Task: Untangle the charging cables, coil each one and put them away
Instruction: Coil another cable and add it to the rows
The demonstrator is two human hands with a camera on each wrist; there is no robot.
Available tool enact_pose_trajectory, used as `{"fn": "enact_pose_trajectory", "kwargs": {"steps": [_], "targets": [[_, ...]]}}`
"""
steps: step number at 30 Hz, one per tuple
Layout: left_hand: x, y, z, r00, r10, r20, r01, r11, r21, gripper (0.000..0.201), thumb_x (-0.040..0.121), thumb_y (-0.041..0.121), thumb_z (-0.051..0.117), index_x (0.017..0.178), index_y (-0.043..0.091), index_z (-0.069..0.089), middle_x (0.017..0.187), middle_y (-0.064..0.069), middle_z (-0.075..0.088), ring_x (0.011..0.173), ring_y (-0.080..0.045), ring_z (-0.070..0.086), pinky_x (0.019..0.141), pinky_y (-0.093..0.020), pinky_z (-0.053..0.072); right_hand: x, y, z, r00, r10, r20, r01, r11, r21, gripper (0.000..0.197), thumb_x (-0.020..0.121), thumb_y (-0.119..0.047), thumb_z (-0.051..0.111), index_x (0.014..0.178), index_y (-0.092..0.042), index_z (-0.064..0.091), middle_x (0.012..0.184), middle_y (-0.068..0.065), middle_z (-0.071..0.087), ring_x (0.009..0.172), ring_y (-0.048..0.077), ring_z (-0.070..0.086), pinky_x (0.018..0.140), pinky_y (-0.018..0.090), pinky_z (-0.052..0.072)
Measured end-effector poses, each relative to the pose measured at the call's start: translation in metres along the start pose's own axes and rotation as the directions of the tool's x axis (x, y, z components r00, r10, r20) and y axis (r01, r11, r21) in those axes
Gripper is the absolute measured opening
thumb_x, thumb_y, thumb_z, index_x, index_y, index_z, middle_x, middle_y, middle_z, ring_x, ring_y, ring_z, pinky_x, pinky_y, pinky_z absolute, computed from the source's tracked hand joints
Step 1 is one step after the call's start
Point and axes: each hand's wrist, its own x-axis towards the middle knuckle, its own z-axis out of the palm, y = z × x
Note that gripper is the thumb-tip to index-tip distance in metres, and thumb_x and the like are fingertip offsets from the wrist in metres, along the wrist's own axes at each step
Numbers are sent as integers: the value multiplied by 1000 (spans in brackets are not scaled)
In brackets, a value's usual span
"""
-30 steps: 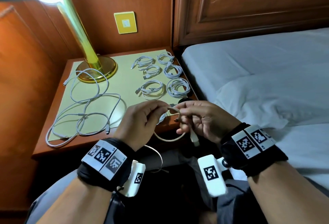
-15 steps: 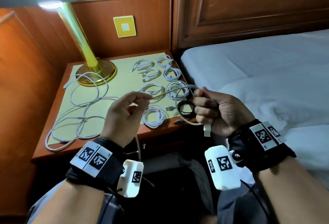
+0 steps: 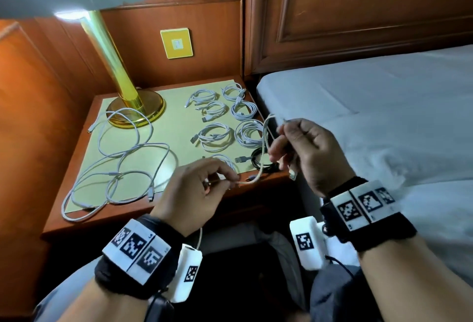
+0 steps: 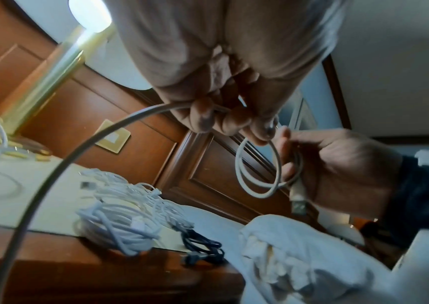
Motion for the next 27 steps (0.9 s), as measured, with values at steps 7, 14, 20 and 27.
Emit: {"fn": "enact_pose_trajectory", "kwargs": {"steps": [7, 14, 20, 27], "targets": [[5, 11, 6, 992, -74, -99, 29, 920, -390, 17, 81, 7, 76, 80, 11, 59, 85, -5, 73, 82, -22, 71, 77, -30, 55, -16, 10, 27, 931, 198, 305, -101, 946, -307, 17, 104, -17, 49, 96, -4, 57, 65, 9, 69, 54, 25, 64, 60, 29, 51], [8, 2, 1, 951, -181, -251, 131, 970, -203, 28, 75, 40, 77, 78, 18, 59, 67, 3, 61, 55, -22, 54, 52, -29, 45, -11, 9, 37, 884, 357, 302, -395, 916, 73, 30, 106, -18, 40, 83, -5, 55, 51, -3, 31, 38, 9, 24, 39, 21, 26], [10, 4, 2, 944, -166, -285, 125, 980, -157, 16, 90, 8, 71, 92, 24, 72, 79, 13, 69, 64, 0, 63, 60, -12, 45, -11, -3, 36, 858, 391, 333, -490, 819, 299, 37, 90, -47, 53, 72, -17, 41, 47, -5, 21, 36, 9, 18, 42, 22, 15], [9, -8, -1, 963, -16, -269, 23, 1000, 21, 20, 91, 10, 70, 106, 23, 78, 95, 8, 72, 80, -14, 68, 71, -25, 54, -7, -9, 24, 875, 368, 314, -482, 718, 502, 39, 96, -45, 45, 66, -24, 32, 41, -9, 25, 32, 7, 24, 38, 20, 24]]}}
